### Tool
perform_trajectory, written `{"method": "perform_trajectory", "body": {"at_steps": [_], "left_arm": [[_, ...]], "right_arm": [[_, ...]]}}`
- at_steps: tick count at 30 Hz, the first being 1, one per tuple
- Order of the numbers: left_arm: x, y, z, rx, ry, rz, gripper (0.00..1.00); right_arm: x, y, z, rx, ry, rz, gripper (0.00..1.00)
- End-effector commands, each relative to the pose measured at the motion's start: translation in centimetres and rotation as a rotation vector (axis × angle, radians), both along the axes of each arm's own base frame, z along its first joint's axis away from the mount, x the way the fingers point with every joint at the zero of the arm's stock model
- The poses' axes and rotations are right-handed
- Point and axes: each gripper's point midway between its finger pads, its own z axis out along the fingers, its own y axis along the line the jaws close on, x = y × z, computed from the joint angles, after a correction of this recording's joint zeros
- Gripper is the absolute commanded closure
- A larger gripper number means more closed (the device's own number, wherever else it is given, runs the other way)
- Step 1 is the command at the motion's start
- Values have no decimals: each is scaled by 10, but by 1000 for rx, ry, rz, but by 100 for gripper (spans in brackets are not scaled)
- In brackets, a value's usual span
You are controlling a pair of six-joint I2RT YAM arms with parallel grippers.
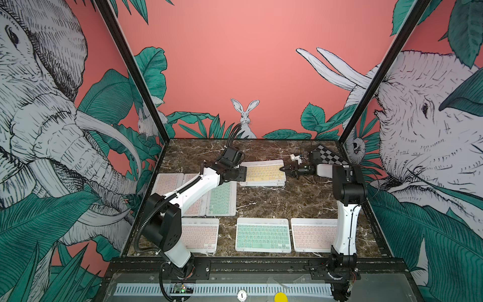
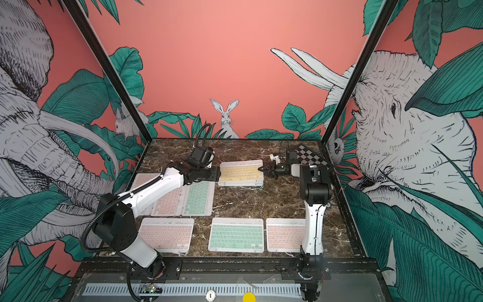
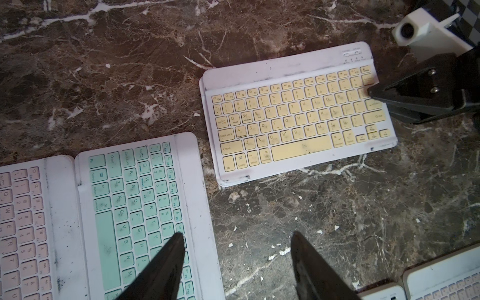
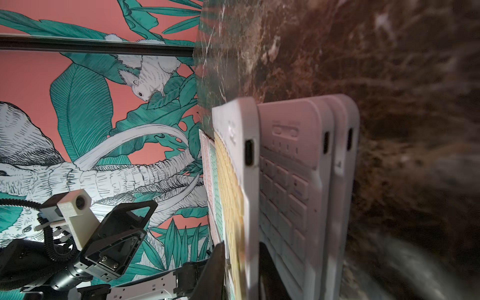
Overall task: Stack the numeric keypads
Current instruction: Place the numeric keypad at the numeric keypad.
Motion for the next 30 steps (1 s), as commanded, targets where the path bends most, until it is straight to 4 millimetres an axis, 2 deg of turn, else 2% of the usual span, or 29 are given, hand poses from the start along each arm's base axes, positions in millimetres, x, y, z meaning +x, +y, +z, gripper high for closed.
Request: {"method": "perform_trajectory", "body": {"at_steps": [1, 10, 15, 24, 30], "left_arm": [[1, -1, 3, -22, -2, 7, 33], [1, -6, -2, -52, 9, 7, 33], [0, -6, -4, -53, 14, 5, 33], [-1, -7, -4, -61, 12, 0, 33], [-1, -8, -5, -59, 14, -7, 33]], "right_arm": [[0, -5, -7, -54, 2, 8, 75], [-4, -14, -11, -186, 3, 12, 71], [-5, -17, -7, -222, -7, -1, 65], [-2, -26, -2, -310, -23, -29, 63], [-4, -23, 4, -327, -42, -25, 61]]}}
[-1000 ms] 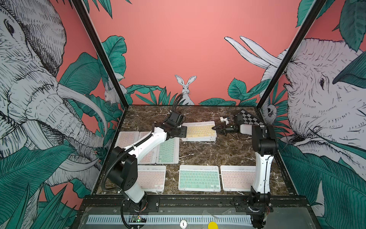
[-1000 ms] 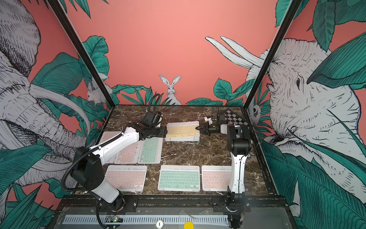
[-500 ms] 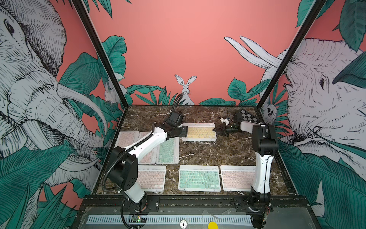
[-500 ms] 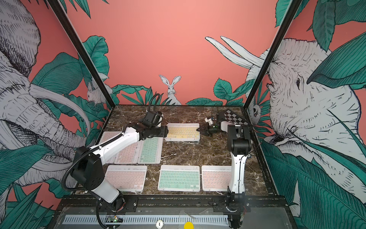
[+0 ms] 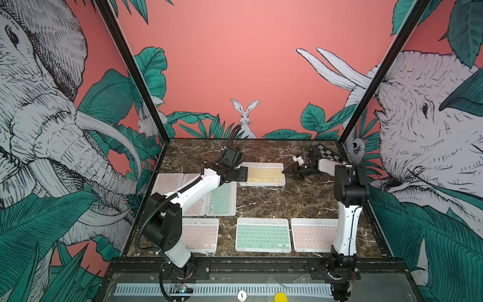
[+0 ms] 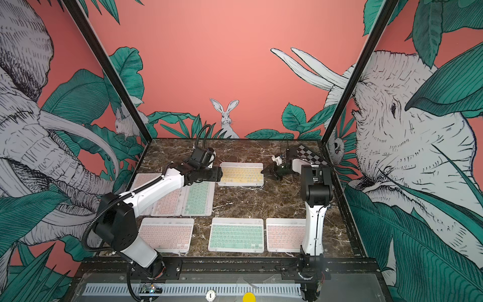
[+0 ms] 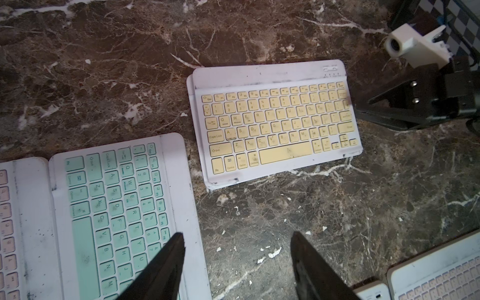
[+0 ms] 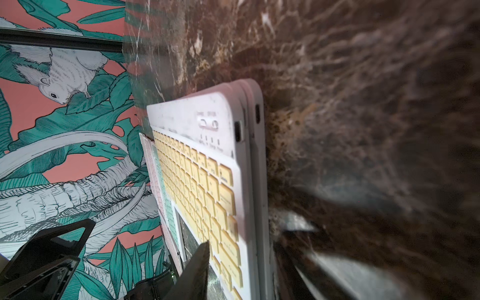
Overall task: Stack the numeric keypads
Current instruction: Place the numeric keypad at the numeric keypad.
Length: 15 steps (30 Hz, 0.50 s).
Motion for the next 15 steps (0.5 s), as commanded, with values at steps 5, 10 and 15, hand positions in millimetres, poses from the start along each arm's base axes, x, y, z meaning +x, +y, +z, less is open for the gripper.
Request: {"method": "perform_trajectory", "body": {"at_steps": [5, 10, 15], "left_arm": [[-2, 1, -1, -5, 5, -7, 33], [-9, 6, -6, 5, 13, -10, 33], [-23, 10, -16, 3, 44, -15, 33]], "right_arm": [[-1, -2, 32, -86, -83, 15, 61], [-11, -10, 42, -201, -119, -37, 60], [-40, -20, 57, -376, -166, -86, 57]]}}
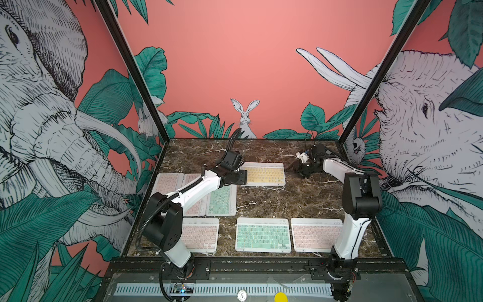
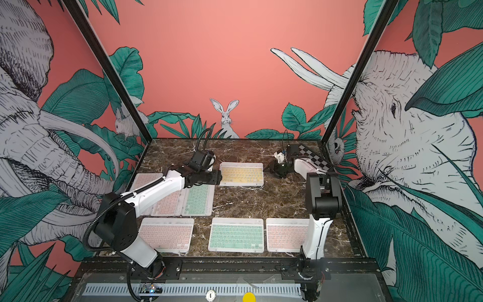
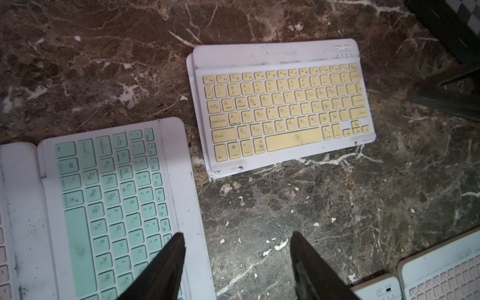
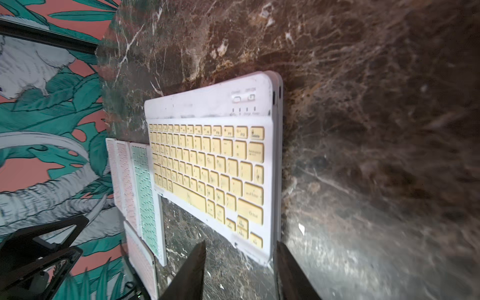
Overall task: Stack the numeric keypads
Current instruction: Place the numeric keypad at the numeric keypad, then move the numeric keypad to the center of the board.
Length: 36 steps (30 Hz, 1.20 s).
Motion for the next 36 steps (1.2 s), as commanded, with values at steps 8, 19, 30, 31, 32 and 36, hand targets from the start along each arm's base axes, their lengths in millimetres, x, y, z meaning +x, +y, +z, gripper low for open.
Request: {"method": "perform_trajectory", "body": {"at_steps": [8, 19, 30, 31, 32, 36], "left_arm": [[-61, 6, -21, 50, 62, -67, 34], [-149, 14, -57, 45, 216, -143, 34], [-188, 35, -81, 54, 269, -149, 36], [-191, 35, -84, 49, 276, -147, 37], [-193, 34, -87, 51, 280, -148, 37], [-202, 31, -97, 82, 291, -165, 38]], "right_arm": [[-96, -16, 24, -414, -135, -32, 56], [-215, 12, -1, -450, -94, 9, 57], [-269, 37, -28, -504, -43, 117, 57], [-271, 40, -31, -497, -37, 130, 57], [-272, 43, -35, -492, -30, 135, 58], [-278, 50, -47, -461, -3, 133, 58]]}}
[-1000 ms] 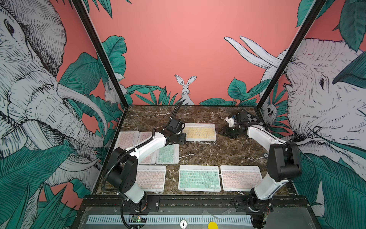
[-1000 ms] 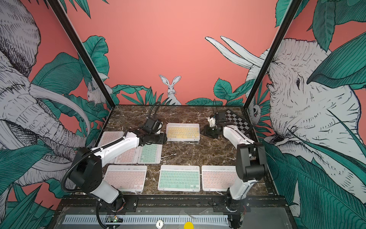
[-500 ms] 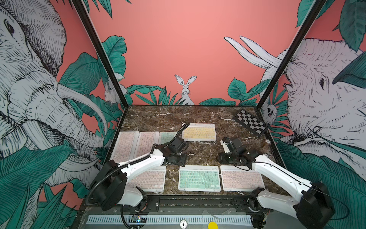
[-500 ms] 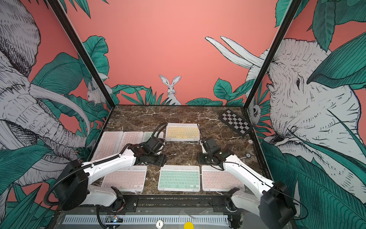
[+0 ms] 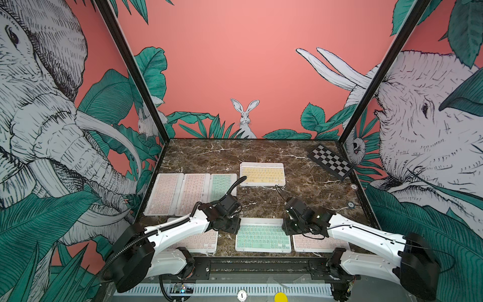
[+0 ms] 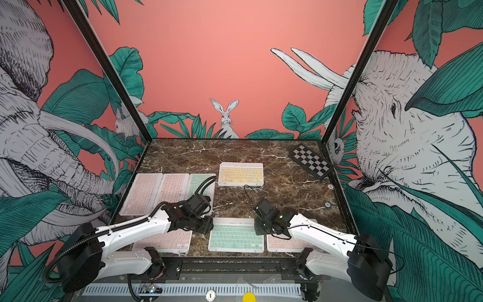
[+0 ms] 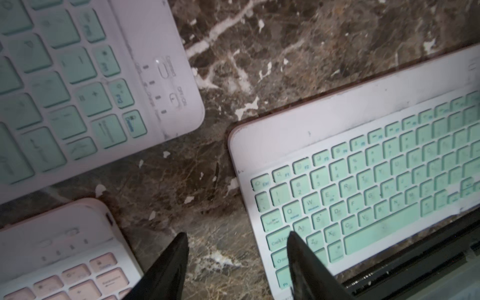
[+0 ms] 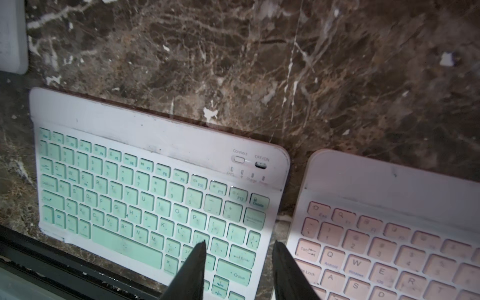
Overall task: Stack the numeric keypads
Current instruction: Move the numeric keypad to the center of the board.
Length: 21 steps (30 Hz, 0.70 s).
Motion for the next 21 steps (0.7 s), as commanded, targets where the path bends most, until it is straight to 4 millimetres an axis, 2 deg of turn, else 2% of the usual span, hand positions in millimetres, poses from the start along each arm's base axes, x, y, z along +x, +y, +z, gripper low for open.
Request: {"method": "perform_trajectory", "body": {"at_steps": [1, 9, 21], "left_arm": [[-4, -5, -8, -7, 9, 16, 38], [-6, -19, -18, -27, 37, 8, 38], [-7, -25, -28, -45, 66, 33, 38]], "right_arm": [[-2, 8, -7, 33, 16, -25, 58], [-12, 13, -22, 47, 65, -44, 59], [-6, 23, -35, 62, 70, -71, 58]]}}
